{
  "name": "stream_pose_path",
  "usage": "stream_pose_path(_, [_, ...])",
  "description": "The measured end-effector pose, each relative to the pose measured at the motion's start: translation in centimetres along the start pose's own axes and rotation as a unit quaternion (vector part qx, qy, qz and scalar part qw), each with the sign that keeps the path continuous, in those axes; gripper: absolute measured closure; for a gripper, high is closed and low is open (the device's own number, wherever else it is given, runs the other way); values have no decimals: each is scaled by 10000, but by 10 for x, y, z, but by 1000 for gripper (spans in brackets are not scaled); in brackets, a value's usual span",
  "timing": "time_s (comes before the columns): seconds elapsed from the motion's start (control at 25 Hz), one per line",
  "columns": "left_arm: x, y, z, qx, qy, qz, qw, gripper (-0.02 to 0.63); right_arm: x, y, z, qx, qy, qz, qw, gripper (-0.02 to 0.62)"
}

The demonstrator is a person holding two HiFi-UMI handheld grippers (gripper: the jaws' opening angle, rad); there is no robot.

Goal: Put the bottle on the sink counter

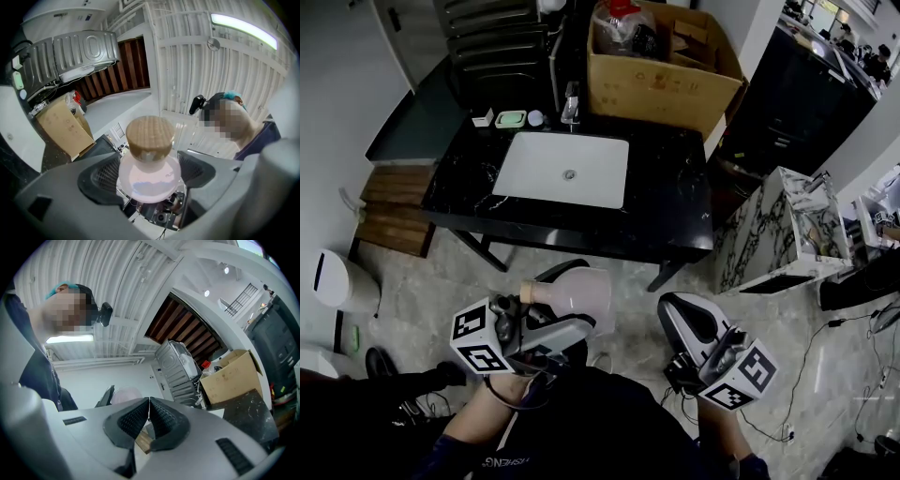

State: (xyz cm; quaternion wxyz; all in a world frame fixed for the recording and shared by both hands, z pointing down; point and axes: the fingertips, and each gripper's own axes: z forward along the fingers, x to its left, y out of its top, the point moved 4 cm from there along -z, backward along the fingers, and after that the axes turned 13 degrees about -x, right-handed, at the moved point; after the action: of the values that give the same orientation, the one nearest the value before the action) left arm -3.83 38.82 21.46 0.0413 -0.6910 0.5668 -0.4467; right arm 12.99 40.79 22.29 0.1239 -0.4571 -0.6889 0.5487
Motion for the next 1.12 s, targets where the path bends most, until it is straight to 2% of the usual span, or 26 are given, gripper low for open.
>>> stream_pose_path(0.56, [46,23,3,-11,66,-129,9999,222,-29,-19,40,144,-112,127,9998,568])
stream_pose_path(0.96, [104,57,13,13,144,-284,9995,222,-60,-27,101,80,-240,302,9992,569])
stream_pose_path(1.12, [131,72,18,43,158,-342,9993,222,-80,-39,117,223,-331,215,9990,568])
